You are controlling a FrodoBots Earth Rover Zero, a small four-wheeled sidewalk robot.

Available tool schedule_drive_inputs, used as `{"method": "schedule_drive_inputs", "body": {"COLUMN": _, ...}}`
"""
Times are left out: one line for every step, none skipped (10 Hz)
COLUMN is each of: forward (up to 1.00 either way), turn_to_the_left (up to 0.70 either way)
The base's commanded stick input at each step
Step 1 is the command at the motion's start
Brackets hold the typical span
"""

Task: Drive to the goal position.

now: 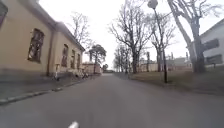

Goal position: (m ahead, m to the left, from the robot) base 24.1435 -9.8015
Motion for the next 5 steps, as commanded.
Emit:
{"method": "schedule_drive_inputs", "body": {"forward": 1.00, "turn_to_the_left": 0.00}}
{"method": "schedule_drive_inputs", "body": {"forward": 1.00, "turn_to_the_left": 0.00}}
{"method": "schedule_drive_inputs", "body": {"forward": 1.00, "turn_to_the_left": 0.00}}
{"method": "schedule_drive_inputs", "body": {"forward": 1.00, "turn_to_the_left": 0.00}}
{"method": "schedule_drive_inputs", "body": {"forward": 1.00, "turn_to_the_left": 0.00}}
